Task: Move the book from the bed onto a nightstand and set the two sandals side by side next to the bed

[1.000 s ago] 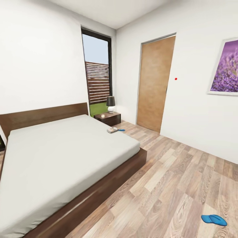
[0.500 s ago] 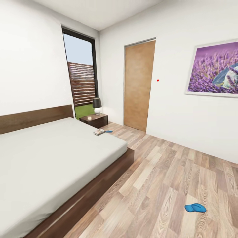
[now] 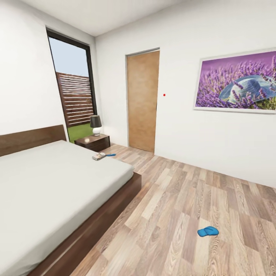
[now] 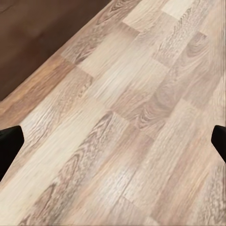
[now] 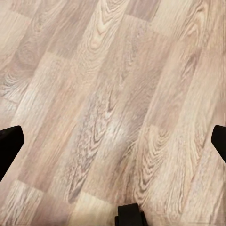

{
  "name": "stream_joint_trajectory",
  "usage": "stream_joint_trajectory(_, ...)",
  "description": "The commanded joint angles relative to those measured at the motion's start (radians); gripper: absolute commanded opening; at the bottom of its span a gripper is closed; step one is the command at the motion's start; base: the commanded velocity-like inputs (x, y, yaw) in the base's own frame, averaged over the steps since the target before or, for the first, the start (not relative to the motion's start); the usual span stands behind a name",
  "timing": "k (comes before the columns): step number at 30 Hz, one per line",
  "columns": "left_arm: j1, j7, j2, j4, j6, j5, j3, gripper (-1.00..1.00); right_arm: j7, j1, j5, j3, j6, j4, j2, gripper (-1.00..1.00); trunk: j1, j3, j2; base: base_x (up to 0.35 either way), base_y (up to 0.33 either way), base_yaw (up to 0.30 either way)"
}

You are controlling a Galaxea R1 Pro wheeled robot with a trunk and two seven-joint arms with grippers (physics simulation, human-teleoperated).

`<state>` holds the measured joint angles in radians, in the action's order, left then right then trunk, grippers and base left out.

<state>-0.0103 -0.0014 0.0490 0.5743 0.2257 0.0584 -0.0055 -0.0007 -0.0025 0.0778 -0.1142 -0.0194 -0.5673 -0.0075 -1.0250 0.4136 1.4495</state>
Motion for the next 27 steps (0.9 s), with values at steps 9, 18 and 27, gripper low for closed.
stream_joint_trajectory(9, 0.0, 0.0, 0.0, -0.001, 0.003, 0.006, -0.001, 1.0, 0.0, -0.001, 0.01, -0.001, -0.002, 0.0, -0.002, 1.0, 0.0, -0.006, 0.001, 0.0, 0.0, -0.282)
stream_joint_trajectory(18, 0.0, 0.0, 0.0, -0.001, 0.004, 0.006, -0.001, 1.0, 0.0, 0.0, 0.01, -0.001, -0.002, 0.0, -0.002, 1.0, 0.0, -0.013, 0.001, 0.0, 0.0, -0.282)
stream_joint_trajectory(27, 0.0, 0.0, -0.001, 0.0, 0.004, 0.006, 0.001, 1.0, -0.001, 0.0, 0.01, -0.002, -0.002, 0.0, -0.002, 1.0, 0.0, -0.021, 0.001, 0.0, 0.0, -0.282)
